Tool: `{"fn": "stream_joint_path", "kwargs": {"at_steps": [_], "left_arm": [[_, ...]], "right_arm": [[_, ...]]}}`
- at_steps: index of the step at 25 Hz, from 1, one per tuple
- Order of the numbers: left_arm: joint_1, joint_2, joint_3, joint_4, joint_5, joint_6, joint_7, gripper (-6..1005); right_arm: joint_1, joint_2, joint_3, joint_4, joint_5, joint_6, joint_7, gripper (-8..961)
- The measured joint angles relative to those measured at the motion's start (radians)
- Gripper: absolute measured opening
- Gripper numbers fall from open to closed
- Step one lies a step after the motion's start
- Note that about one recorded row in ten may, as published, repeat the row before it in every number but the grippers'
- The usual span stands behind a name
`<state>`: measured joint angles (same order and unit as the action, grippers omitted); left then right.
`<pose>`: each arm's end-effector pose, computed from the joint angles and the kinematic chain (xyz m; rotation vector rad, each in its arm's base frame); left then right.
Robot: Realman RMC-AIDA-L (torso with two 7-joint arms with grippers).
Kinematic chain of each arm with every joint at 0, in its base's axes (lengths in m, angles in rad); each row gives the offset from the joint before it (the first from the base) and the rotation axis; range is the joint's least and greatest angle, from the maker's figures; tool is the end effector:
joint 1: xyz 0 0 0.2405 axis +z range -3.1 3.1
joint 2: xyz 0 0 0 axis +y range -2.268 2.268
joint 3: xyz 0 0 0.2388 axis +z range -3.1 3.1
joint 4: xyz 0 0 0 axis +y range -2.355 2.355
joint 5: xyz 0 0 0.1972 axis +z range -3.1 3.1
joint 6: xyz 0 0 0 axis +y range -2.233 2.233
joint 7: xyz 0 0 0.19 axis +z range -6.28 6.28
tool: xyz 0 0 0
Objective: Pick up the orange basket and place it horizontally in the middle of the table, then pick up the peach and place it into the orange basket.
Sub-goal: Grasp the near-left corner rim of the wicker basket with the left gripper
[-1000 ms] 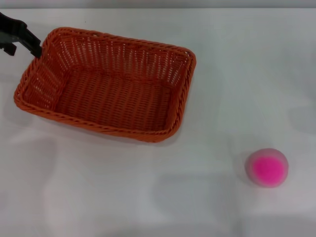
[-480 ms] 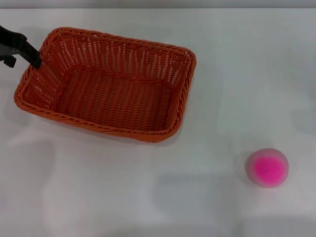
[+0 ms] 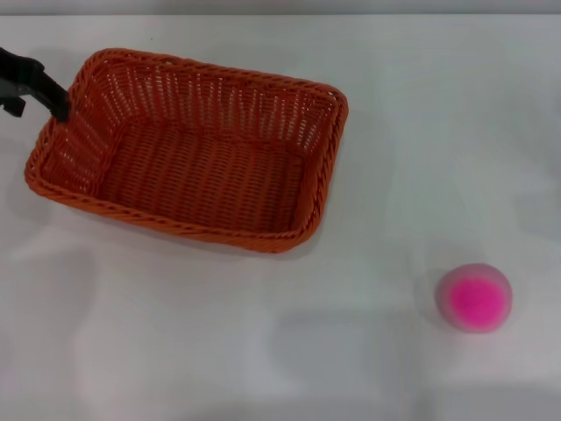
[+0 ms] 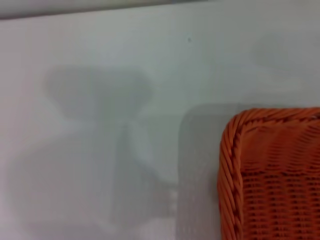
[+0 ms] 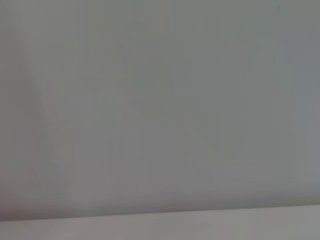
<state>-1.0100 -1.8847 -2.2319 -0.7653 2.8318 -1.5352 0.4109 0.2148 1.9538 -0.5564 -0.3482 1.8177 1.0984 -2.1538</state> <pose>-0.2148 0.4250 0.0456 -2.1771 -1.4475 0.4629 0.4107 0.3055 0.0834 -1.6531 0.9151 0.6016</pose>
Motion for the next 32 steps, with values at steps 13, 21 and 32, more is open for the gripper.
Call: {"fn": "stream_joint_path", "kwargs": {"at_steps": [13,21,32], "left_arm": [[-0.039,0.013,0.037,0.096,0.000,0.096,0.000,635],[-0.044,0.004,0.038,0.103,-0.002,0.132,0.003,636],[-0.071,-0.021,0.038,0.103,-0.002,0.133,-0.002,635]], "right_arm": [[-0.003,0.008,0.000,0.000,0.000,0.000,0.000,875],[0.003,0.012,-0.001,0.001,0.000,0.000,0.000,875],[0.012,0.018,-0.002,0.000,0.000,-0.005,-0.005,875]]}}
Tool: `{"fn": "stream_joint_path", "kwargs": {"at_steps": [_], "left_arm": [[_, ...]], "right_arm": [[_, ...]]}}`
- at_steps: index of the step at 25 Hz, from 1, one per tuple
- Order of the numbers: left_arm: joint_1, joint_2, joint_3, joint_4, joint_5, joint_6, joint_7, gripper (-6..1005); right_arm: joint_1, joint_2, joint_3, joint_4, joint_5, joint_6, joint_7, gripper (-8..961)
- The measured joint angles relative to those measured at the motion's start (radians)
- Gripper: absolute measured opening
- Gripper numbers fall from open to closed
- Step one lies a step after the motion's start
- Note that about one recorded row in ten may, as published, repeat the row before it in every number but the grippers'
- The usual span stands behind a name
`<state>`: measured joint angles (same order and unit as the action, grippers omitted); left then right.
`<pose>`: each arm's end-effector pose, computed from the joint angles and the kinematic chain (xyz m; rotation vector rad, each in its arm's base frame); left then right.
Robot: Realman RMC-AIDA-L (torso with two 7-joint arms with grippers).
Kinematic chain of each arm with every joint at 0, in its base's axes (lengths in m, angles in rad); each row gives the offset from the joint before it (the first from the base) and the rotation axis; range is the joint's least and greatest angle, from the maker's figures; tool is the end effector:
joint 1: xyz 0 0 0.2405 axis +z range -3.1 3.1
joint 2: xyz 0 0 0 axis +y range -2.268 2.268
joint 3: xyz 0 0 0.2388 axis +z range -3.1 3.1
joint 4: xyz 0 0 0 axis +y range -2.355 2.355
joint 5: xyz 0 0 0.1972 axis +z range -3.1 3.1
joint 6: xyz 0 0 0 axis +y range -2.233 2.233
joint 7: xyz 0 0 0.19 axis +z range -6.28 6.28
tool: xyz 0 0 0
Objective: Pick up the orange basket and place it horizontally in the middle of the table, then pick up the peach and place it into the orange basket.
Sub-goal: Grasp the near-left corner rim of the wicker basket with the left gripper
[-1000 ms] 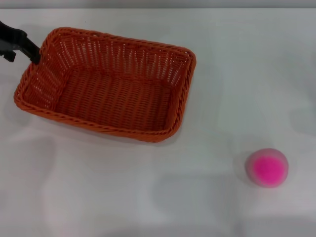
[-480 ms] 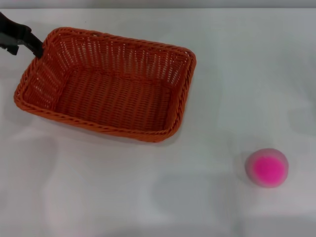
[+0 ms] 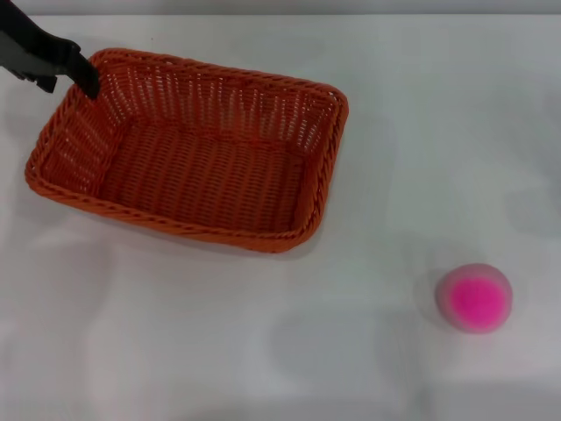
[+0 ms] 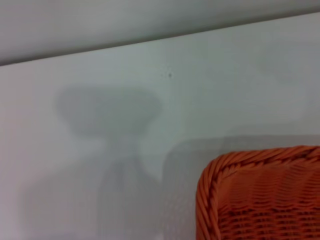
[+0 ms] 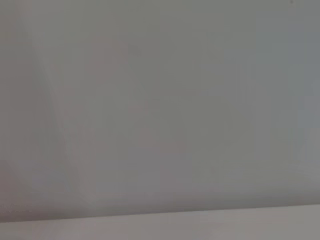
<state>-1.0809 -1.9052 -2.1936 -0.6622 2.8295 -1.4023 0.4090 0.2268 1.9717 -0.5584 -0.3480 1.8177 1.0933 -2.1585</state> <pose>-0.1982 0.4434 0.0229 -2.2047 -1.3532 0.4441 0.4050 0.3097 0.0746 -1.6615 0.9188 0.6155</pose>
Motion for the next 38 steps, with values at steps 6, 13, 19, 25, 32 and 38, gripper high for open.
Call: {"fn": "stream_joint_path", "kwargs": {"at_steps": [6,13,19,25,32,38], "left_arm": [[0.005,-0.003,0.000,0.003,0.001,-0.006,-0.001,635],[0.023,-0.014,0.000,0.023,0.001,-0.002,0.004,635],[0.034,-0.016,0.000,0.023,0.000,0.013,0.005,634],[0.044,-0.019,0.000,0.037,-0.002,0.038,0.017,634],[0.046,-0.027,0.000,0.069,-0.001,0.069,0.026,634],[0.065,-0.032,0.000,0.070,-0.003,0.090,0.031,628]], "right_arm": [[0.000,0.001,0.000,0.000,0.000,-0.003,-0.001,875],[0.004,0.001,0.000,0.000,-0.008,-0.004,0.004,875],[0.004,0.001,0.000,0.000,-0.016,-0.004,0.005,876],[-0.002,0.002,0.000,0.000,-0.022,0.000,0.005,876],[-0.003,0.006,0.000,0.000,-0.022,0.004,0.005,876],[-0.005,0.010,0.000,0.000,-0.022,0.005,0.005,876]]}}
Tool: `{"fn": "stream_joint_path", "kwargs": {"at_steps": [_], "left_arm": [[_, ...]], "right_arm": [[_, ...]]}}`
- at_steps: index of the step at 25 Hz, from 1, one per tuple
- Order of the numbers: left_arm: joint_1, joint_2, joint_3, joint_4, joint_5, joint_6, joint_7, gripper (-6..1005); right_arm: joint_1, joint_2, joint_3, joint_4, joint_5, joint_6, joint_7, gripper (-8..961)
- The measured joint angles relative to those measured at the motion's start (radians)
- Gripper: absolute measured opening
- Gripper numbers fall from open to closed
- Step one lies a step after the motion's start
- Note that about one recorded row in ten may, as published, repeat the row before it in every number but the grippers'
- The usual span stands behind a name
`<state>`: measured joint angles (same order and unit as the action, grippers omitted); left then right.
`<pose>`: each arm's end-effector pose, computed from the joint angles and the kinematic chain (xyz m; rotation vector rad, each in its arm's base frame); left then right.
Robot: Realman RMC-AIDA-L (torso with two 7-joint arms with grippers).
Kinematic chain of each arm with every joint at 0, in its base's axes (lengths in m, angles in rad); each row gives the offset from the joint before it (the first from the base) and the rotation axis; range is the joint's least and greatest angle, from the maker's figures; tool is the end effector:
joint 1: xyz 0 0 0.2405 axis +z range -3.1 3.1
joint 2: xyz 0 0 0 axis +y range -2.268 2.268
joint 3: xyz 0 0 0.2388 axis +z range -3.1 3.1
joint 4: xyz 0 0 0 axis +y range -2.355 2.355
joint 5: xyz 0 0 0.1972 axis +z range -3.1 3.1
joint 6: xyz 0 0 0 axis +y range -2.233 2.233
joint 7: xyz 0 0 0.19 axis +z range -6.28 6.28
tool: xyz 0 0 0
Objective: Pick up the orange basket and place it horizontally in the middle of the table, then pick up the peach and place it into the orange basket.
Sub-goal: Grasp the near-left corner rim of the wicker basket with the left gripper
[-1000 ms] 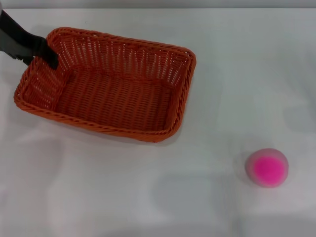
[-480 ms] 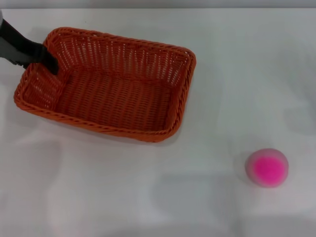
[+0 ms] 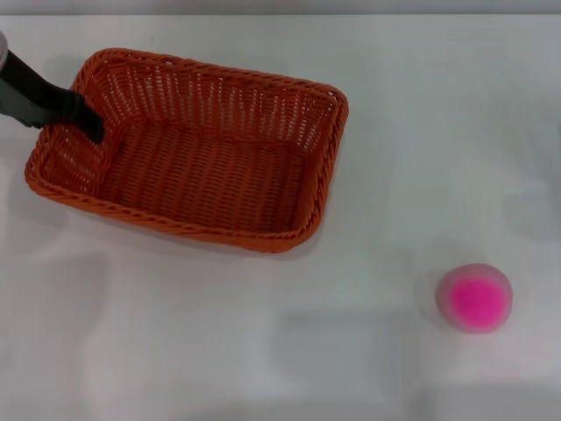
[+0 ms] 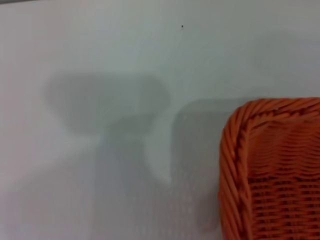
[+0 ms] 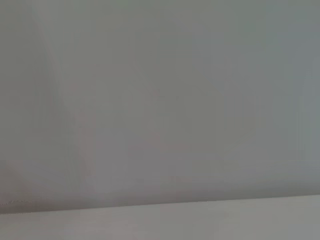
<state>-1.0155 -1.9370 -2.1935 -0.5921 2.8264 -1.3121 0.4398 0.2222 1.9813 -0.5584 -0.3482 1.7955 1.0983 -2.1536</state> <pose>-0.2334 0.4274 -0.0003 -2.1928 -1.4130 0.4587 0.4039 0.3065 0.0666 -1.6807 0.9325 0.6140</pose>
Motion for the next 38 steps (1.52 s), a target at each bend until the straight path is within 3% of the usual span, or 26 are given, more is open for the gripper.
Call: {"fn": "stream_joint_path", "kwargs": {"at_steps": [10,20,25,27,38], "left_arm": [[0.015,-0.017,-0.001,-0.002,0.000,0.021,0.013,565],[0.016,-0.021,-0.002,-0.010,0.000,-0.032,0.026,352],[0.013,-0.039,-0.001,-0.034,0.002,-0.075,0.018,195],[0.018,-0.057,-0.002,-0.068,0.003,-0.096,0.017,127],[-0.018,-0.077,-0.001,-0.079,0.001,-0.091,-0.008,120]], "right_arm": [[-0.001,0.003,0.000,0.000,-0.001,0.000,0.000,876],[-0.001,0.004,0.000,0.000,-0.002,0.000,0.000,876],[0.000,0.004,0.000,0.000,-0.007,0.000,0.000,876],[0.001,0.004,0.000,0.000,-0.011,0.000,0.000,876],[0.001,0.003,0.000,-0.002,-0.014,0.008,0.000,876]]}}
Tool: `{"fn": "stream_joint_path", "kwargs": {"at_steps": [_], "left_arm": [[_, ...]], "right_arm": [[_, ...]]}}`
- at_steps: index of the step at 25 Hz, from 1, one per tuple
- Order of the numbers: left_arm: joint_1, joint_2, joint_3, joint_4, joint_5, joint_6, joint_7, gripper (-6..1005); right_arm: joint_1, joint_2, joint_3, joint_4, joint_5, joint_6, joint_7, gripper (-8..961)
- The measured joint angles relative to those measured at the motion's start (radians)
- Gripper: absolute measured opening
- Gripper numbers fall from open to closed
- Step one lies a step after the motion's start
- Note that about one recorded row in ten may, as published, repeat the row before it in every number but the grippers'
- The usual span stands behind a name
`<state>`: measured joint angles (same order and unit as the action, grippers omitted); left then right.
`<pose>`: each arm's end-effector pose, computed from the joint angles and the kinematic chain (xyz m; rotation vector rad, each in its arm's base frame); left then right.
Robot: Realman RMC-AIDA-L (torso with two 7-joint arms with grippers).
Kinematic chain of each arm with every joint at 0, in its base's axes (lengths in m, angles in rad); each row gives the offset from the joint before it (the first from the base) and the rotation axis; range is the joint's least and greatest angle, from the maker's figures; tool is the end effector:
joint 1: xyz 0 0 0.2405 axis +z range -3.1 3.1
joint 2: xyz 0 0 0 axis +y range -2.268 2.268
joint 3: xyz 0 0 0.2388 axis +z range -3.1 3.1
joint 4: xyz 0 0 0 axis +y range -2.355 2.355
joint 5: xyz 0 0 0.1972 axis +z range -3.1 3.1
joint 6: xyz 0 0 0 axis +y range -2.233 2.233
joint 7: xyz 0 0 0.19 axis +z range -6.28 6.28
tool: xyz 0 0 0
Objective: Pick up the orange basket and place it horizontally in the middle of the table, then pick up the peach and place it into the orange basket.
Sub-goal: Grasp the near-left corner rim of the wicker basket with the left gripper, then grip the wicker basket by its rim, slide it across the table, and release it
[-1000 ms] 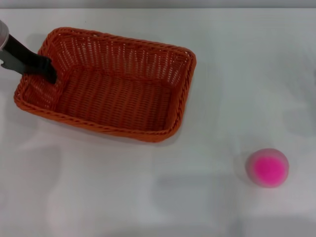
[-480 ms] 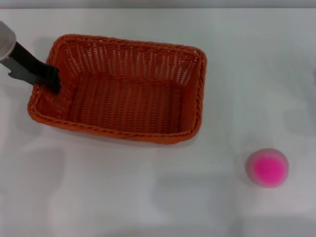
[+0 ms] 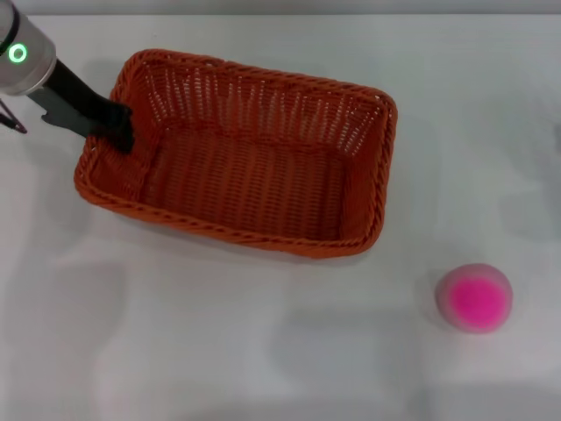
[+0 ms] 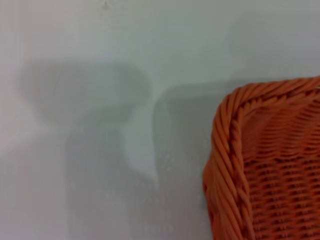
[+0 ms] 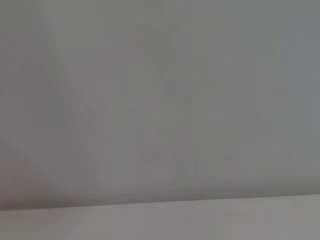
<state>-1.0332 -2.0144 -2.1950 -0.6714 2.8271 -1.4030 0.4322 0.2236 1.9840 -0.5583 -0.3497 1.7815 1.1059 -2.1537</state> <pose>-0.2035 0.4122 -0.0274 -2.2995 -1.4121 0.4753 0.4016 0.3065 0.0635 -1.6985 0.9283 0.6149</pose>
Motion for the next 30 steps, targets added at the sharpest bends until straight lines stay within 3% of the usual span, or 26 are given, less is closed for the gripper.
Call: {"fn": "stream_joint_path", "kwargs": {"at_steps": [22,30], "left_arm": [[-0.040,-0.026,-0.002,0.031,-0.060,0.114,-0.036,119],[-0.042,-0.051,0.000,0.043,-0.075,0.120,-0.058,120]], "right_arm": [[-0.003,0.002,0.000,0.000,-0.011,0.002,0.000,876],[0.000,0.002,0.000,0.000,-0.012,0.002,-0.001,876]]}}
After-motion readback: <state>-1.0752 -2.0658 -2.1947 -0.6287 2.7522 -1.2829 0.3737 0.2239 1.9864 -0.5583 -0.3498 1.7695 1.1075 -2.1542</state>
